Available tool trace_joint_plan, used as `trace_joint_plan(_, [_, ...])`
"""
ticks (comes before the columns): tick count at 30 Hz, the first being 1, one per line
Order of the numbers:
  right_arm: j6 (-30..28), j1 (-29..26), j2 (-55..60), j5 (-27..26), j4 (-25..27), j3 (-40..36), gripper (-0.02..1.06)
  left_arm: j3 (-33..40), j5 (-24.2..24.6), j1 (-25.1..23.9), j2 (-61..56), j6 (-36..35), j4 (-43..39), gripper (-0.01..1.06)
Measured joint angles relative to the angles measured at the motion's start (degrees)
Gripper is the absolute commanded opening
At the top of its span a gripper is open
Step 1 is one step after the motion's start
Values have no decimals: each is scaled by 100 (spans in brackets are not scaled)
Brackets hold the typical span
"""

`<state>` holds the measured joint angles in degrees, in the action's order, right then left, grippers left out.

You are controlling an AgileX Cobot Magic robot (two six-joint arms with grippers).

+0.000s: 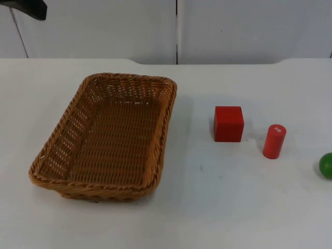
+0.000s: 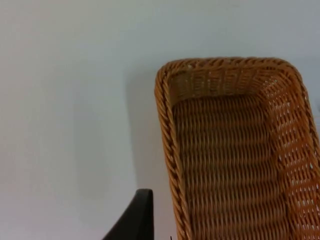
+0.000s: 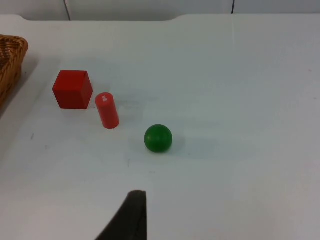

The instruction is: Pick up the basket with the left hand and place the object to the left of the red cylinder into the basket with the right hand.

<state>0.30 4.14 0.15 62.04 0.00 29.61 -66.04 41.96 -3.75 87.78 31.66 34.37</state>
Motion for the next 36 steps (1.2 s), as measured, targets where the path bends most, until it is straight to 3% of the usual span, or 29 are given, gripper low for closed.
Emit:
trace_joint_plan(14, [11, 0, 0, 0, 0, 0, 105, -27, -177, 0, 1176, 49, 169, 105])
trace_joint_plan(26, [11, 0, 0, 0, 0, 0, 105, -494, -195, 0, 1999, 87, 169, 105])
trace_joint_plan(36, [167, 0, 0, 11, -83, -14, 105, -1210, 285, 0, 2746, 84, 158, 105])
